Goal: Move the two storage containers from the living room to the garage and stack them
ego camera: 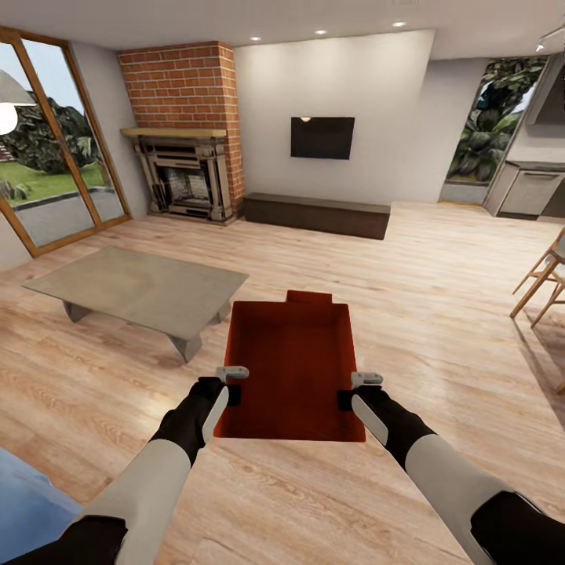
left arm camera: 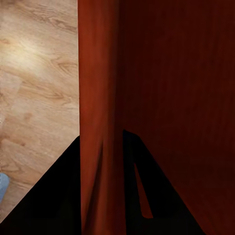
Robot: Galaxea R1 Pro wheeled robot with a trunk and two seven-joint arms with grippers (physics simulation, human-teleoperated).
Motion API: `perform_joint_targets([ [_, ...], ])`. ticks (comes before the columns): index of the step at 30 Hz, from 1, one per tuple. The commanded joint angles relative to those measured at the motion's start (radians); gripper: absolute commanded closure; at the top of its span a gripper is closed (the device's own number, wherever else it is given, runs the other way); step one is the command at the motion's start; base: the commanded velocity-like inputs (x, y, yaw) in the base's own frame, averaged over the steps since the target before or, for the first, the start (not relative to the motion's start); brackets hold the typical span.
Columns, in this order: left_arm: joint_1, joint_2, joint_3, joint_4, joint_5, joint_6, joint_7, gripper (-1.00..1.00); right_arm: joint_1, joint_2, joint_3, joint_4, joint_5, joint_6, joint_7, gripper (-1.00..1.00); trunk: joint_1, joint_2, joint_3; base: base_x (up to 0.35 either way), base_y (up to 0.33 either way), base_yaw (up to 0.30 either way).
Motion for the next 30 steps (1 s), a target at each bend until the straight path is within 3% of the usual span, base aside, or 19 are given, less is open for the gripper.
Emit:
perform_joint_targets([
  [1,0.000,0.018,-0.007,0.050,-0.015,0.040,0.008,1.00,-0.002,-0.009,0.006,-0.004,0.027,0.008,-0.013,1.00,0.001,-0.002,0.000,0.000,0.000,0.000],
  [30,0.000,0.017,-0.007,0.050,-0.015,0.040,0.009,1.00,-0.002,-0.009,0.006,-0.004,0.027,0.008,-0.013,1.00,0.001,-0.002,0.046,0.000,0.000,0.000],
])
